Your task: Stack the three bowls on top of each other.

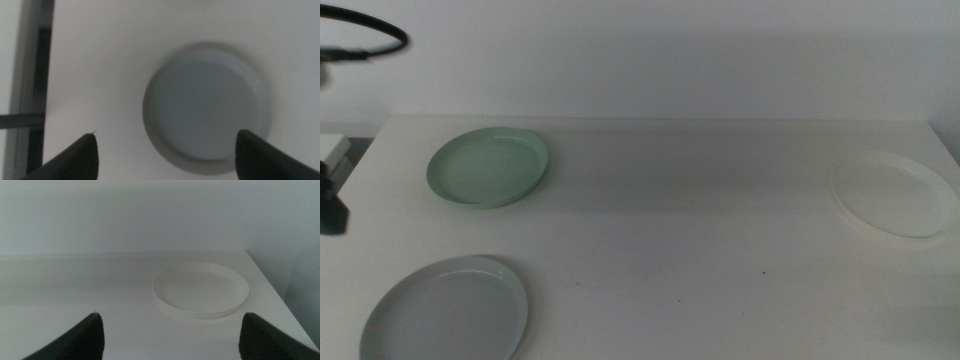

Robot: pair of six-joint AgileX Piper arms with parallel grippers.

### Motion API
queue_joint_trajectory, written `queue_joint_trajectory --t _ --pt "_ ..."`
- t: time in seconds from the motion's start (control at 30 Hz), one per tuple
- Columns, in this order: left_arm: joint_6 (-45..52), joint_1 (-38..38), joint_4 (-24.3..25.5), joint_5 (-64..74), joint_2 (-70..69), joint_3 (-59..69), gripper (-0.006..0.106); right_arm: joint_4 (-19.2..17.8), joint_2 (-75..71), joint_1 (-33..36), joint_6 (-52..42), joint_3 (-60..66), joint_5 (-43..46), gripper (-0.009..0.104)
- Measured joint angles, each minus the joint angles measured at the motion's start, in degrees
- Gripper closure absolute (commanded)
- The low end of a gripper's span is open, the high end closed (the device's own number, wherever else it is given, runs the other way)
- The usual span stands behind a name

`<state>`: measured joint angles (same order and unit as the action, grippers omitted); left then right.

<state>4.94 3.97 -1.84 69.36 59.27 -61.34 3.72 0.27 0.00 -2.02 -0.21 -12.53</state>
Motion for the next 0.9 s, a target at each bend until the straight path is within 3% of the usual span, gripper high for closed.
queue_joint_trajectory --t 0.33,0.53,0.9 --pt "2.68 0.93 1.03 0.61 13.90 -0.13 0.007 0.00 0.00 0.00 0.00 0.00 0.00 0.009" --pt "9.06 6.06 -3.13 0.61 19.46 -0.15 0.007 0.00 0.00 0.00 0.00 0.00 0.00 0.009" --pt "12.64 6.92 -4.40 -1.76 33.69 -0.25 0.007 0.00 0.00 0.00 0.00 0.00 0.00 0.009"
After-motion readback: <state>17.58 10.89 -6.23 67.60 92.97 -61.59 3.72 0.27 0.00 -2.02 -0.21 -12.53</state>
